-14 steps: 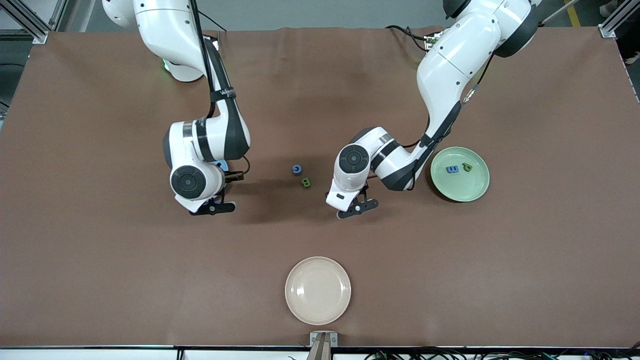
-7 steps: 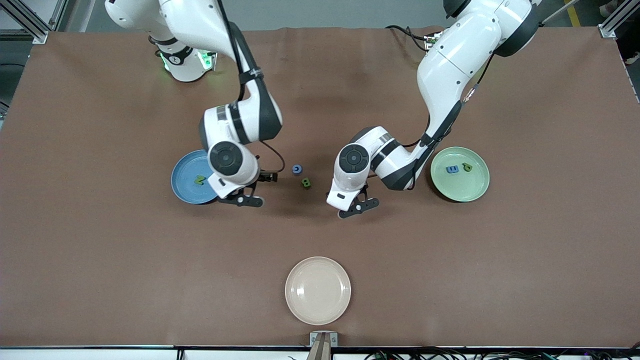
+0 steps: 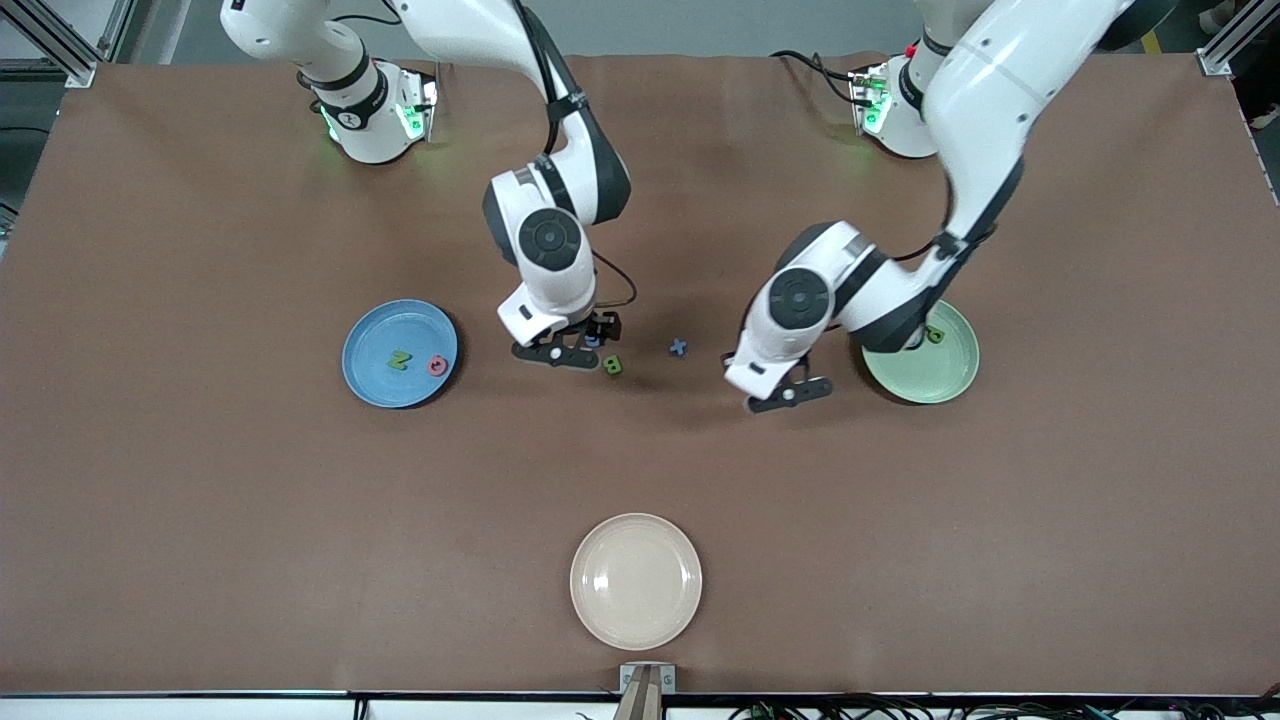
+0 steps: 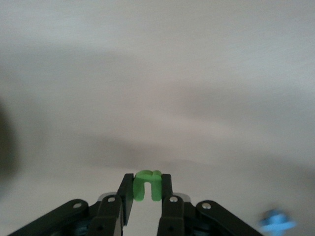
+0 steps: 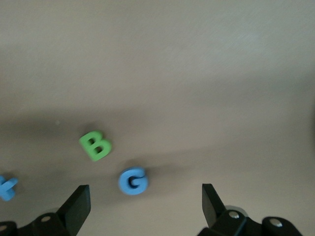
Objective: Sort uppercase to blue plate, lowercase to green plate
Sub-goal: 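Place the n on the green plate while the right gripper reaches the G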
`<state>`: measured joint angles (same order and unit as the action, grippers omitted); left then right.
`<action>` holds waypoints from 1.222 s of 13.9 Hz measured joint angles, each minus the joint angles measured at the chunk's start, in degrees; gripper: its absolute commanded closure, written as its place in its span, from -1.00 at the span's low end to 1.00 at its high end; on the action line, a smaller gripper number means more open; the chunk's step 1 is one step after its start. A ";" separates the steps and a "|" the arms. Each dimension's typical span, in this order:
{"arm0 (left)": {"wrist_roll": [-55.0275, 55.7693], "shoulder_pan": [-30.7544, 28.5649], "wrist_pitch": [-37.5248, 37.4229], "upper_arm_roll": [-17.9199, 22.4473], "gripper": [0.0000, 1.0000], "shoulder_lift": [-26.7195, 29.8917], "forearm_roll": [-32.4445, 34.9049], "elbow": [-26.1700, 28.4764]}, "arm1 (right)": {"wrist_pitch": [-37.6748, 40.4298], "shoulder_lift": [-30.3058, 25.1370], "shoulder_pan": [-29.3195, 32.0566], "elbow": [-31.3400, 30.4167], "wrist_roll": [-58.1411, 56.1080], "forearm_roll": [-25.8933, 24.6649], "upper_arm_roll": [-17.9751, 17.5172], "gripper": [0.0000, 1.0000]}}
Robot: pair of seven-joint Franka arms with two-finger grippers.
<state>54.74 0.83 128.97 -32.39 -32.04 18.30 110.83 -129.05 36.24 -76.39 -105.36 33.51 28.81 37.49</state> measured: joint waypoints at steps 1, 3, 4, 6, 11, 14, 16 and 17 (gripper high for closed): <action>-1.82 -4.30 0.01 -2.45 0.77 2.81 0.00 4.15 | -2.21 0.05 -1.30 -1.48 0.29 1.10 -0.01 -0.94; -5.02 -11.21 0.05 -6.19 0.77 7.08 0.08 10.32 | -4.04 0.05 -2.55 -3.15 0.41 1.87 0.00 -0.64; -6.61 -13.95 0.27 -7.47 0.77 9.08 0.15 13.21 | -4.21 0.06 -2.83 -3.49 0.41 1.89 0.00 -0.54; -10.51 -17.55 1.77 -8.30 0.77 13.13 0.24 19.00 | -4.68 0.29 -3.31 -3.89 0.40 1.90 -0.01 -0.50; -19.07 -24.19 6.12 -8.51 0.77 18.34 0.24 27.58 | -7.55 2.39 -3.39 -4.07 0.26 1.91 -0.51 -0.46; -24.02 -28.79 8.21 -8.52 0.77 18.66 0.24 29.30 | -8.34 3.38 -3.03 -4.07 -0.50 1.93 -0.55 -0.40; -26.90 -31.24 8.80 -8.52 0.76 18.66 0.24 29.75 | -8.70 3.41 -2.57 -4.07 -0.67 1.94 -0.75 -0.35; -28.05 -32.17 9.36 -8.52 0.76 18.66 0.24 30.05 | -8.86 3.41 -2.43 -4.07 -0.74 1.95 -0.81 -0.32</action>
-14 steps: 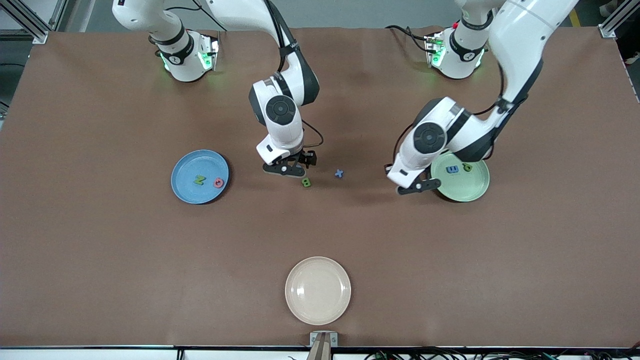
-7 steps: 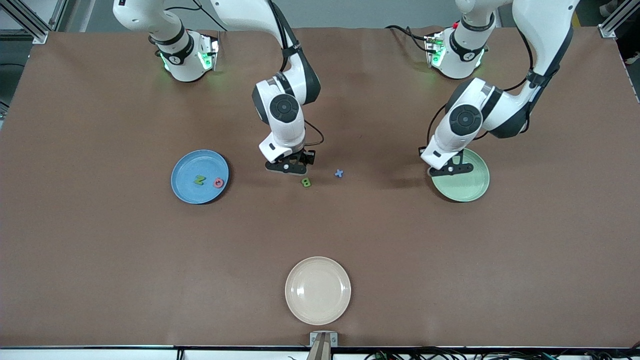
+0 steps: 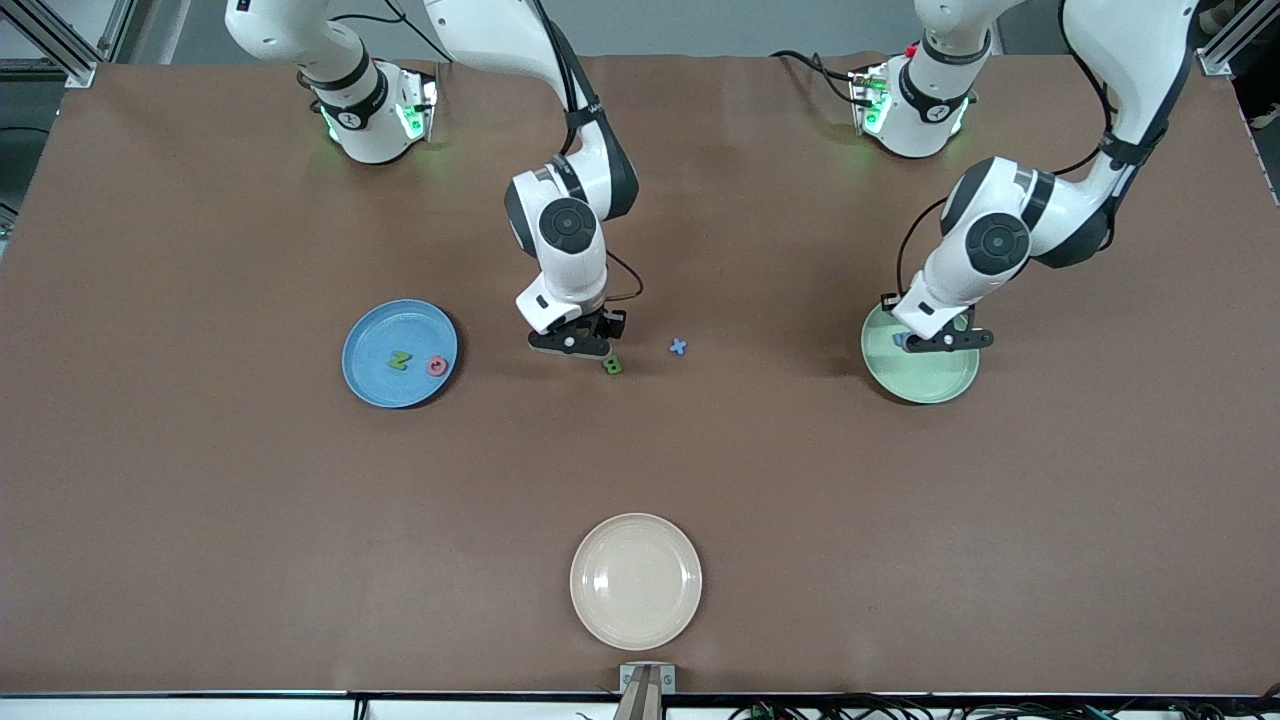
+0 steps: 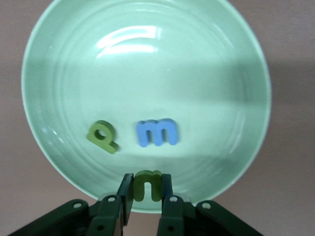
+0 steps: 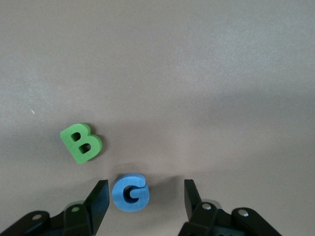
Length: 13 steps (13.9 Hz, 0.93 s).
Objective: Sort uppercase to blue plate, lowercase to green plate
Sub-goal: 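Place the n on the green plate while the right gripper reaches the G, then grasp the blue G with the right gripper while the left gripper reaches the x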
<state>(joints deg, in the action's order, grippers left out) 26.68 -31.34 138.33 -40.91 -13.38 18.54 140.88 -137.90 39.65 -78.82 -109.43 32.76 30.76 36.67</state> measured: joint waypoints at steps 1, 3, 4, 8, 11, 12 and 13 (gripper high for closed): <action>-0.69 -0.59 0.71 0.00 0.75 0.00 0.00 0.36 | -0.09 0.00 0.11 0.00 -0.07 0.01 -0.17 -0.32; -0.86 -0.85 1.45 -0.02 0.54 0.00 0.00 0.87 | -0.57 0.04 0.32 -0.03 -0.10 0.05 -0.84 -0.32; -0.86 -0.85 1.55 -0.08 0.16 0.00 0.00 1.00 | -1.13 0.08 0.44 -0.08 -0.10 0.06 -1.20 -0.32; -0.95 -0.84 1.63 -0.22 -0.59 0.00 0.00 1.27 | -2.21 0.73 0.98 -0.17 -0.13 0.47 -2.46 -0.24; -0.95 -0.81 1.88 -0.93 -0.81 -0.01 0.00 1.17 | -2.34 0.73 1.01 -0.12 -0.22 0.59 -2.50 0.19; -0.95 -0.80 2.03 -1.82 -0.95 -0.01 0.00 0.83 | -2.47 0.72 1.01 -0.01 -0.26 0.63 -2.53 0.42; -0.61 -0.75 2.06 -3.08 -0.99 -0.06 -0.01 0.21 | -2.53 0.70 1.01 0.16 -0.26 0.66 -2.53 0.61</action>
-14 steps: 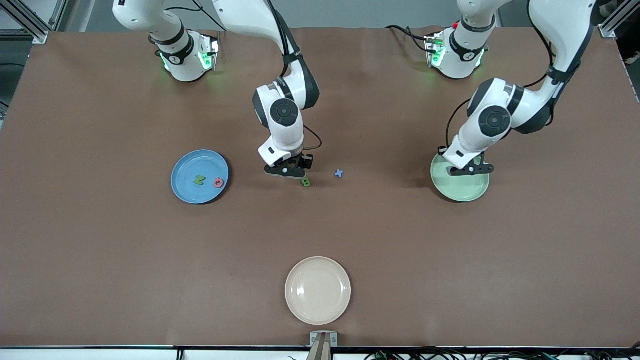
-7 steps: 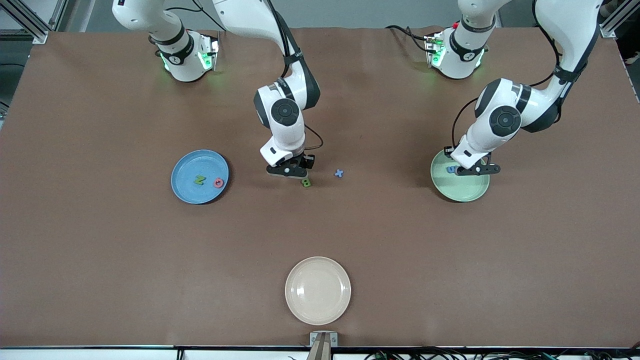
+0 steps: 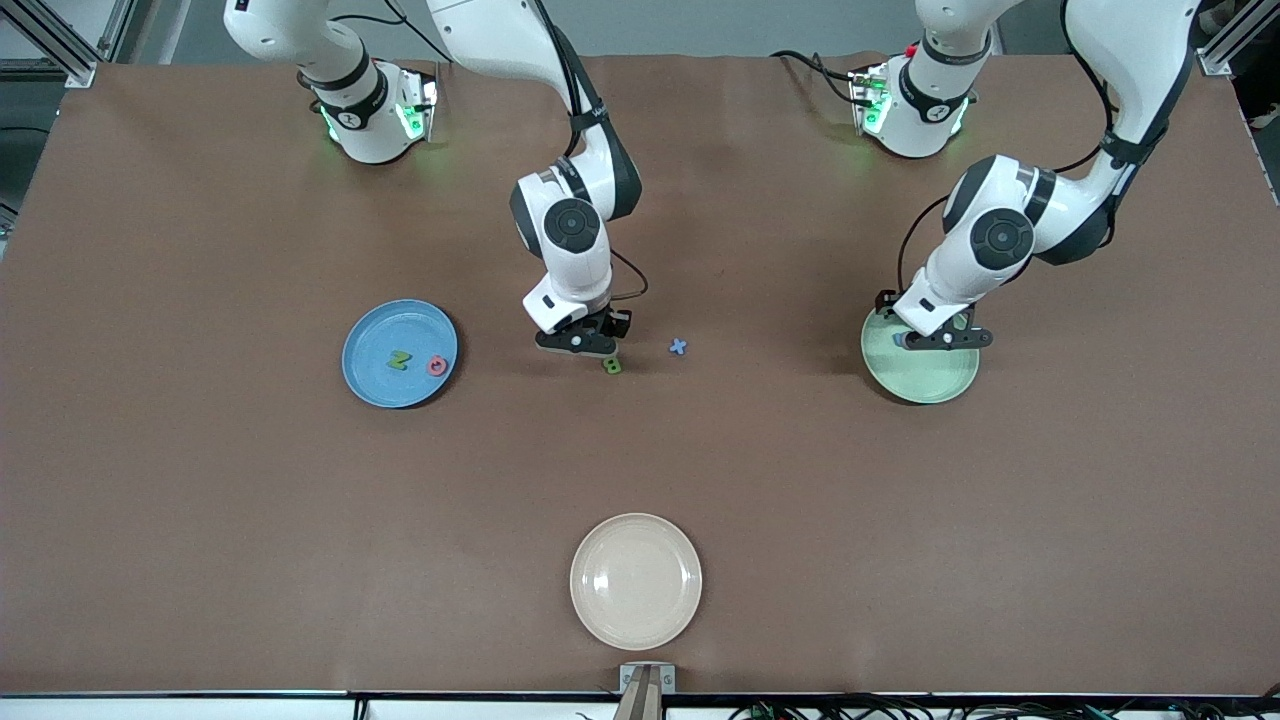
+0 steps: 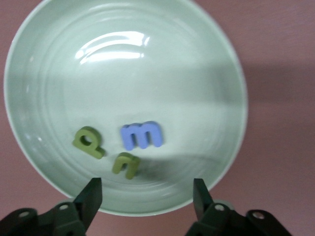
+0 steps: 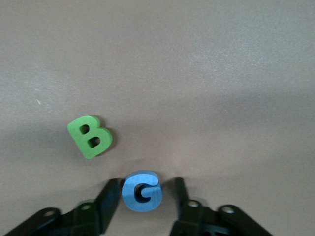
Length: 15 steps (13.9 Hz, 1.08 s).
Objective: Sort uppercase to blue plate, lowercase to green plate
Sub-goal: 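Grasp the blue G with the right gripper while the left gripper reaches the x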
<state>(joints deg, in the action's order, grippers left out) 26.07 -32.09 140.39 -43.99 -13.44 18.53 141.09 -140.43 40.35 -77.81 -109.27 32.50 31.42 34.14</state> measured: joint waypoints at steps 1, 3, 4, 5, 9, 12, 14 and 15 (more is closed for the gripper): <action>1.24 0.09 0.01 -1.40 -0.99 -0.18 -0.03 -0.86 | 0.21 -0.27 0.00 0.02 -0.01 0.00 0.08 0.80; 6.06 0.79 0.01 -4.30 -0.99 -1.27 -0.04 -2.99 | 0.36 -0.29 0.16 -0.07 -0.03 0.02 0.00 0.99; 8.96 2.11 -0.04 -5.17 -0.99 -2.26 -0.04 -4.29 | 0.37 -0.29 0.16 -0.07 -0.03 0.02 0.00 1.00; 12.12 4.11 -0.17 -5.47 -0.99 -3.50 -0.06 -5.75 | 0.38 -0.29 0.17 -0.07 -0.04 0.02 0.00 1.00; 24.16 12.13 -1.85 -5.50 -0.98 -10.10 -0.06 -13.54 | 3.94 -0.59 1.38 0.12 -6.74 0.03 0.48 1.00; 30.79 19.56 -2.49 -2.89 -0.98 -14.98 -0.05 -20.15 | 12.53 -1.18 3.73 0.12 -17.83 0.02 4.40 1.00; 35.23 29.66 -2.60 3.97 -0.98 -17.87 -0.03 -24.95 | 19.45 -2.28 4.24 0.16 -28.75 -0.04 10.50 0.99; 37.12 33.57 -2.61 6.74 -0.98 -18.94 -0.03 -26.72 | 22.73 -2.76 4.18 0.22 -33.67 -0.03 13.39 0.99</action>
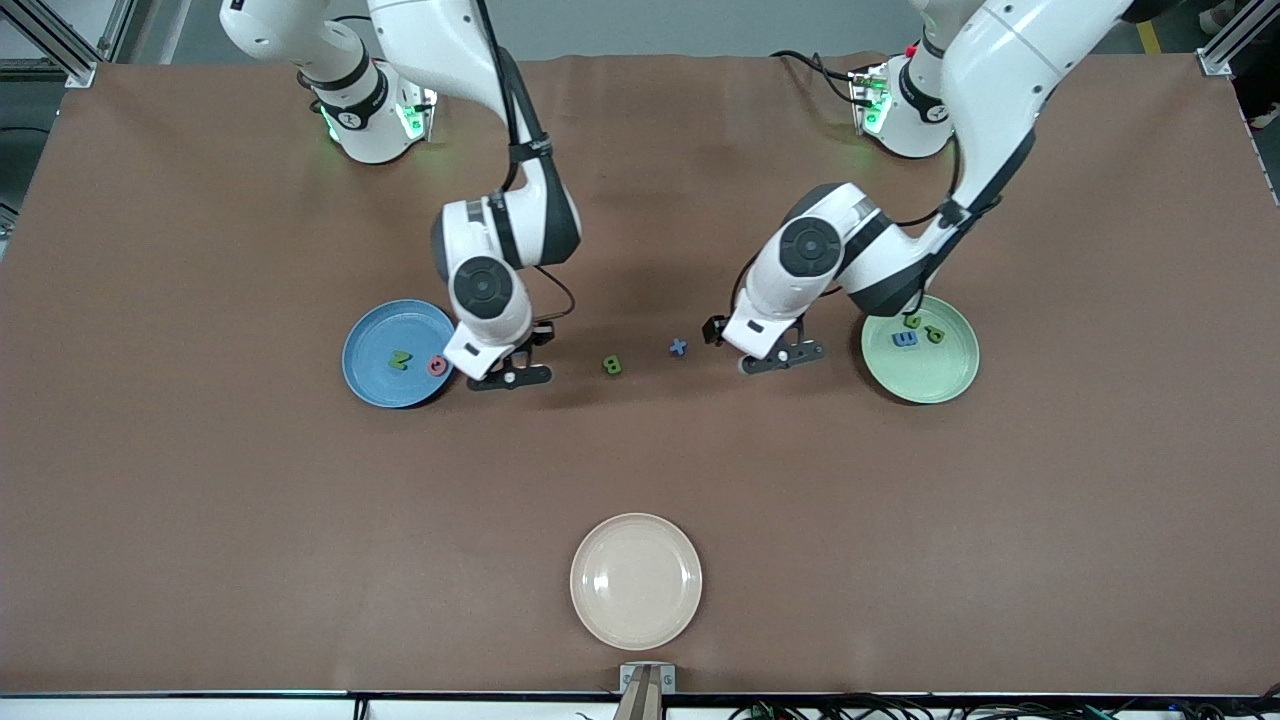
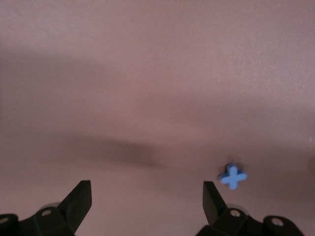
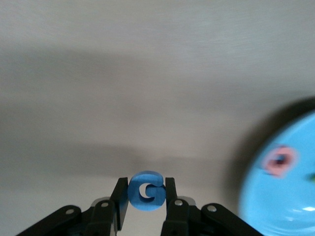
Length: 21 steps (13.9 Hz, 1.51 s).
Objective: Sort uppercase to blue plate, lowercase to green plate
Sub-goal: 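Grasp the blue G with the right gripper while the left gripper reaches the x, then drop the G on the blue plate while the left gripper grasps the x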
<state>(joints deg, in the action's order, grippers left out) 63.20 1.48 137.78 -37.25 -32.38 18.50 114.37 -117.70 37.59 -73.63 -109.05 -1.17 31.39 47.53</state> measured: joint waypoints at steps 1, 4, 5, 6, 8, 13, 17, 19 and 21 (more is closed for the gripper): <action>1.75 3.60 0.00 2.38 -0.98 -1.29 0.00 -1.87 | 3.10 -0.46 0.01 0.04 -4.85 0.01 3.25 0.98; 6.27 11.40 0.00 7.18 -0.98 -5.32 0.00 -7.76 | 10.22 -1.54 0.35 -0.10 -17.95 0.01 12.06 -0.99; 7.19 13.24 0.00 8.45 -0.98 -6.30 0.00 -9.48 | 11.71 -1.57 0.53 -0.23 -20.09 0.01 13.75 -1.00; 7.83 14.82 -0.03 9.56 -0.98 -7.09 0.00 -11.00 | 12.50 -1.58 0.67 -0.51 -21.00 0.01 14.67 -1.00; 8.49 17.25 -0.19 10.80 -0.97 -8.31 0.00 -12.99 | 12.71 -1.55 0.63 -1.09 -21.26 0.01 14.93 -1.00; 9.31 19.27 -0.71 11.16 -0.68 -9.92 0.00 -14.08 | 12.63 -1.48 -0.44 -1.32 -20.45 0.09 14.73 -1.00; 9.31 19.31 -0.77 11.21 -0.40 -10.57 0.00 -14.11 | 9.78 -1.48 -4.80 -1.14 -8.68 2.47 13.75 -1.00; 9.31 19.32 -0.77 11.22 -0.24 -10.82 0.00 -14.14 | 7.32 -1.37 -6.29 -1.11 -3.61 5.83 11.81 -1.00; 9.31 19.40 -0.77 11.22 -0.05 -10.94 0.00 -14.17 | 4.02 -1.20 -6.41 -1.16 1.25 6.85 9.14 -1.00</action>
<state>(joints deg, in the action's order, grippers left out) 72.51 20.88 137.01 -26.03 -43.32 18.50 100.21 -113.68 36.39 -80.03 -110.21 0.08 38.24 56.67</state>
